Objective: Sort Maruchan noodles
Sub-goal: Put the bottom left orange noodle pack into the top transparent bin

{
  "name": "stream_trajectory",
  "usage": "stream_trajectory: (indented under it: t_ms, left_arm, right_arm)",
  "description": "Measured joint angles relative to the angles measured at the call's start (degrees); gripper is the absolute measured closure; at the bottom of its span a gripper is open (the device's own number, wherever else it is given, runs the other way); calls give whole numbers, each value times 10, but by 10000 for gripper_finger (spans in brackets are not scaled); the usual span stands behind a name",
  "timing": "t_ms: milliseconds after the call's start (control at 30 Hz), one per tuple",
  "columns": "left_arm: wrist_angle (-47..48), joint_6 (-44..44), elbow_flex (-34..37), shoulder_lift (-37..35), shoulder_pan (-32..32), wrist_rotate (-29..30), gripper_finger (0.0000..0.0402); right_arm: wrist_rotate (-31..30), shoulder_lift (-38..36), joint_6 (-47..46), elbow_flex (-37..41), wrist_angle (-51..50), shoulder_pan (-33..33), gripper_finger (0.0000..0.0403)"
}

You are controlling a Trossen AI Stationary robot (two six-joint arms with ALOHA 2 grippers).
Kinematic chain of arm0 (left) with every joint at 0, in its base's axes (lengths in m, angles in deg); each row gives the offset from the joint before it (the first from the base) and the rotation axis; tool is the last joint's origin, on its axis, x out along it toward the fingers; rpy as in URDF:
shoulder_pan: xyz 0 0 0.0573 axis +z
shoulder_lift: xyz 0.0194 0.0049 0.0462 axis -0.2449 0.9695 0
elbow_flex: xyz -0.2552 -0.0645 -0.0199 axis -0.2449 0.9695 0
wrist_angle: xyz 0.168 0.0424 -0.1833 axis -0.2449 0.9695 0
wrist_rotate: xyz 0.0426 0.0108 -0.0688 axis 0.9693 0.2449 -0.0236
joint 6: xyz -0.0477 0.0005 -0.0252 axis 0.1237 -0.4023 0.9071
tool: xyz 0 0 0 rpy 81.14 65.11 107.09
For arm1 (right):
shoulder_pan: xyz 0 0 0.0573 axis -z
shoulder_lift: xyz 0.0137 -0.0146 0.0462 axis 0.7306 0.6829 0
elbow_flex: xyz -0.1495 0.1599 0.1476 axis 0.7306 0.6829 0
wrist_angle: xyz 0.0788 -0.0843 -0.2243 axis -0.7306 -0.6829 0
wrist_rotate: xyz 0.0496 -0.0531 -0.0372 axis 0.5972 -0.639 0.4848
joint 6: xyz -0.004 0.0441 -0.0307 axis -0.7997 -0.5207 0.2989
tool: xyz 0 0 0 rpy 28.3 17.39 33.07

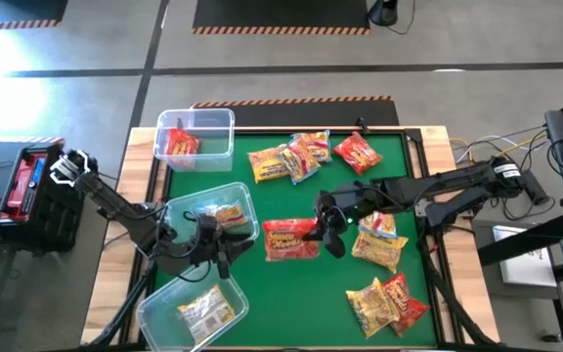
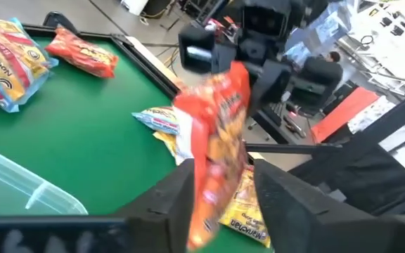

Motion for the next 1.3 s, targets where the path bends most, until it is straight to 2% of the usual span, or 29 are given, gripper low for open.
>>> stream_trajectory:
  t_ms: [200,300,400,600,733,1167,1300]
  left_arm:
    - [42,-14,1,-5,20,1,192]
    - [52,-67,1,-18,45,-2,162]
    - [51,-133,1,-43,76,-43,143]
    - [55,-199,1,-70,146,-169,137]
    - [36,-233,1,-65,175,-233,137]
    - [-12,-271,1,-46,228,-328,138]
    - [-18,-271,1,-44,239,-356,151]
  right_arm:
    - [0,0,91,-40,-55,35,310]
    - [0,1,125,-51,-56,50,310]
    - [0,1,127,-61,-51,57,310]
    - [0,1,128,-69,-44,57,310]
    - [0,5,130,-74,-43,57,310]
    - [1,32,176,-80,1,57,310]
    - [1,38,188,-80,16,57,310]
